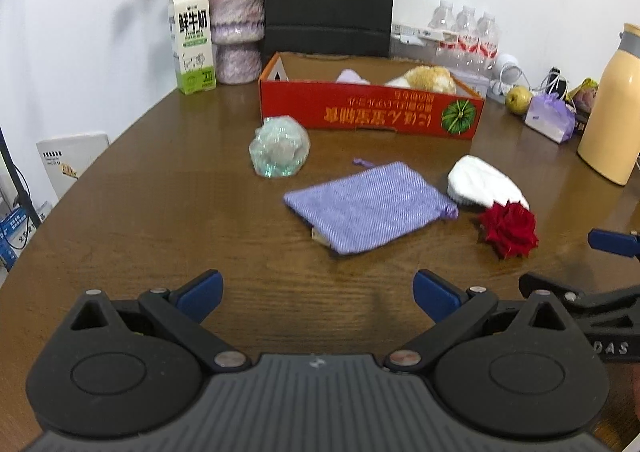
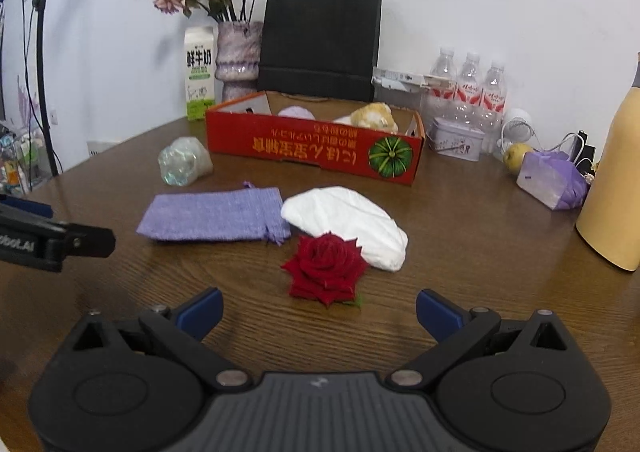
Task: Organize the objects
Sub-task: 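Lower the right tool onto the red rose and close on it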
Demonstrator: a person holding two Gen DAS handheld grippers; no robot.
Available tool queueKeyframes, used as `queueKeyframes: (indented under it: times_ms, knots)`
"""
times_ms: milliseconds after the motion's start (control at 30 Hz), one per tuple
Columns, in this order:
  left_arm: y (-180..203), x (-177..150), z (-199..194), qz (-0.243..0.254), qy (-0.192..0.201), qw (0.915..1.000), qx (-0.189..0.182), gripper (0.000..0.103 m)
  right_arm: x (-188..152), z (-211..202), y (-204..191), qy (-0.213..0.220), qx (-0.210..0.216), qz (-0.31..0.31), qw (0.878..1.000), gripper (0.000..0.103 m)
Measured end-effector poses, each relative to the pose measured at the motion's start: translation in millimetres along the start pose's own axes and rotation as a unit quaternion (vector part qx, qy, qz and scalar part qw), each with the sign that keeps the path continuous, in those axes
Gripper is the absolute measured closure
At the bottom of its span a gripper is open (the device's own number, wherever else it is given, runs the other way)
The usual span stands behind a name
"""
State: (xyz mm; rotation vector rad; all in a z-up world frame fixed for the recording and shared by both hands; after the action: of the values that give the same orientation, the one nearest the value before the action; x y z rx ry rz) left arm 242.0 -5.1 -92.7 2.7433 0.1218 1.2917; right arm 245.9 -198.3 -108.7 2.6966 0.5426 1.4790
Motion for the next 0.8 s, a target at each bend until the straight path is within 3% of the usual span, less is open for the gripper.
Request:
queueKeyframes:
  times_ms: [233, 467, 533, 667, 800]
  knots:
    - [-7.1, -3.1, 7.9, -0.011, -0.008, 0.9999, -0.001, 0.0, 2.8, 24.4, 7.6, -0.002, -0.017, 0.005, 1.0, 0.002]
    - [-13.1, -4.7, 17.5, -0.021, -0.018, 0.9996, 0.001, 0.0, 10.8, 50.3, 9.0, -0.009, -0.017, 0.014, 1.0, 0.015]
    - [-13.1, -4.2, 19.0, -0.021, -0.018, 0.9996, 0.002, 0.0, 13.2, 54.8, 10.6, -0.01, -0.017, 0.021, 1.0, 0.02]
    - [-12.1, -2.2, 20.8, -0.018, -0.016, 0.9997, 0.002, 0.0, 11.9, 62.1, 10.6, -0.023, -0.002, 0.025, 0.999, 0.044]
    - [-10.6, -1.2, 22.3, -0.019, -0.014, 0.9997, -0.002, 0.0, 10.7, 61.9, 12.4, -0.021, 0.015, 0.04, 0.999, 0.061]
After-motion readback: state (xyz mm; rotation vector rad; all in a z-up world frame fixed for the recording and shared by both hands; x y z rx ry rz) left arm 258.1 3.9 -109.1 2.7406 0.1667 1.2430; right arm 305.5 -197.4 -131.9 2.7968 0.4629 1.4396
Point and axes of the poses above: each gripper's, at about its wrist camera, not at the fingertips, and z roughly the way its jaws point, y to its right, x to its top, the point moved 9 cm from there along z, roughly the way its jaws point, and after that the axes turned 8 degrees about -z, right-handed, at the moved point
